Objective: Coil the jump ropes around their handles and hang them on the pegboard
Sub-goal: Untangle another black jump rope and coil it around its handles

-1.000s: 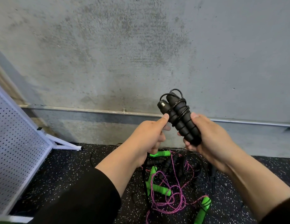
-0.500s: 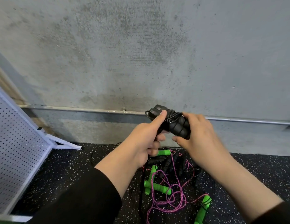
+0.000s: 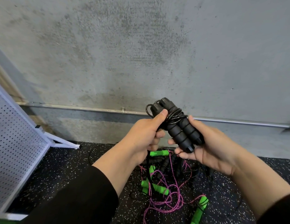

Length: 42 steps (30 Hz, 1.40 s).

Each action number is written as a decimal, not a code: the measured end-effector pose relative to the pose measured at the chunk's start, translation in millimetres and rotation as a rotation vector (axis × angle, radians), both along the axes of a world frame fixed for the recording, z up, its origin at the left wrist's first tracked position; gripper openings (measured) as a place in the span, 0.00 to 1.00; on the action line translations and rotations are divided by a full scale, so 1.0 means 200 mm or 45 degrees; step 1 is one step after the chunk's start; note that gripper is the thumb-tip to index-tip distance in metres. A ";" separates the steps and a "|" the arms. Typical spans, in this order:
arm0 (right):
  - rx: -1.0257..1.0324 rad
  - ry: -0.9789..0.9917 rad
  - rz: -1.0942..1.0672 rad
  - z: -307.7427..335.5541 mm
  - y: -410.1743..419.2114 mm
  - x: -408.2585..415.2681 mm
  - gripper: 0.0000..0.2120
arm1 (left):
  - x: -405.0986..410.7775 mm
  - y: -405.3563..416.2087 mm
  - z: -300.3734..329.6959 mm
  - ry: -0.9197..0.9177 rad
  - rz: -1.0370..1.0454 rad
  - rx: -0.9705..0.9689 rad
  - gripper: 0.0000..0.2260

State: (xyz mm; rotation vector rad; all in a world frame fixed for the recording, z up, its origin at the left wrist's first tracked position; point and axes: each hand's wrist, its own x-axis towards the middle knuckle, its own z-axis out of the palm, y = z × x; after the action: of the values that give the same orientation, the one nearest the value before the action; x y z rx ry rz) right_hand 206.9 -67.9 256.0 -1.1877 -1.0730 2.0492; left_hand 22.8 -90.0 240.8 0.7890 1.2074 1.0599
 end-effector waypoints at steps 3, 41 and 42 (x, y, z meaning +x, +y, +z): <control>0.027 -0.002 0.032 -0.01 0.01 0.01 0.24 | 0.00 -0.01 0.02 0.047 -0.018 -0.016 0.18; -0.151 0.322 0.076 0.10 -0.23 0.04 0.27 | 0.00 -0.17 0.16 0.008 -0.021 0.127 0.18; -0.134 0.352 0.078 0.10 -0.22 0.04 0.27 | 0.00 -0.17 0.16 0.010 -0.019 0.123 0.18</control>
State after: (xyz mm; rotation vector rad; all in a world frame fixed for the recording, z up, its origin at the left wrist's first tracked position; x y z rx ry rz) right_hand 214.6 -111.9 275.2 -0.8945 -0.8876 2.2614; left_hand 22.0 -123.3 272.0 0.8761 1.1621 1.1103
